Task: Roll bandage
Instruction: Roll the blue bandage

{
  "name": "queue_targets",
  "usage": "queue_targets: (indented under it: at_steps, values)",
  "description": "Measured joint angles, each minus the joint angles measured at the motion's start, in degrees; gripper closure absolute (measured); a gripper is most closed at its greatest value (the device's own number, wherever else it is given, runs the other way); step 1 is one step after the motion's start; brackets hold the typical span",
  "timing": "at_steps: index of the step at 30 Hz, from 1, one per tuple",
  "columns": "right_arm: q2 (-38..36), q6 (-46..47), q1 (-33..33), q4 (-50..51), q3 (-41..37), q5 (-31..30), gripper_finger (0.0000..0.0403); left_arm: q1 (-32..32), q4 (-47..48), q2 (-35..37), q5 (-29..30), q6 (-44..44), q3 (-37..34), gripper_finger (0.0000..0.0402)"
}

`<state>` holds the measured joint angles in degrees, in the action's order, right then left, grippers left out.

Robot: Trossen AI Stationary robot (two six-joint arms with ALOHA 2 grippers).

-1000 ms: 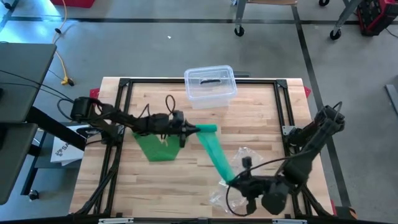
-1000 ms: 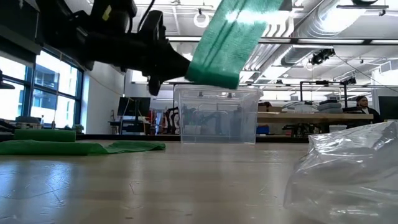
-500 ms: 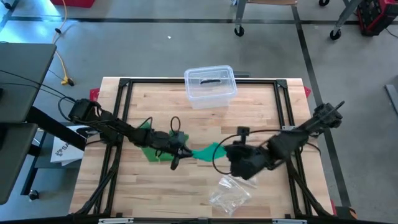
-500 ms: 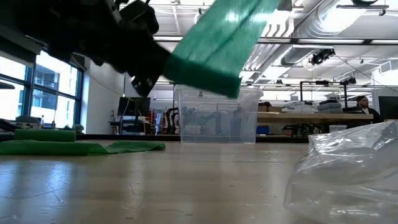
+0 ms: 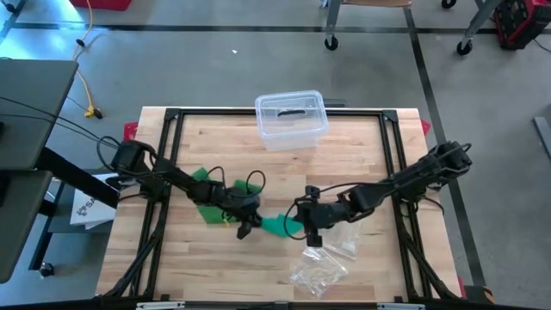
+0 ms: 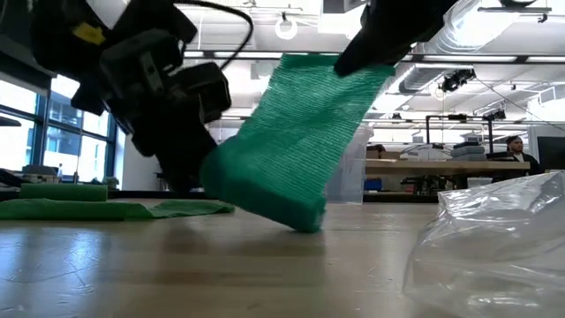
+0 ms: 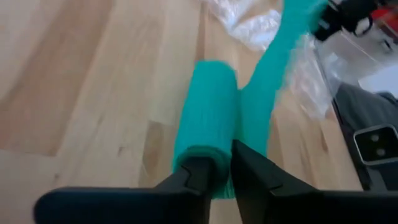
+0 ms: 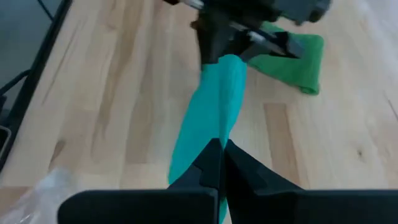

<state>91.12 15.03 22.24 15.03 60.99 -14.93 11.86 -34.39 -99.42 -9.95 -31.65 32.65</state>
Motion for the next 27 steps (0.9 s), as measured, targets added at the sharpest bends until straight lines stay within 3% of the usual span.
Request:
queue_targets:
  at_steps: [9, 18, 27]
  values:
    - [0.0, 1.6, -0.5, 0.4, 0.0, 0.0, 0.0403, -1.5, -0.1, -0.5, -8.1, 5.1, 0.4, 0.0275]
    - [0.0, 4.6, -0.7, 2.4, 0.0, 0.5, 0.0403, -1.4, 0.2, -0.4, -8.4, 8.3, -0.1, 0.0248]
    - [0.0, 4.0, 0.1, 1.0, 0.0, 8.2, 0.0403, -3.8, -6.3, -0.4, -5.8, 8.3, -1.2, 0.0221]
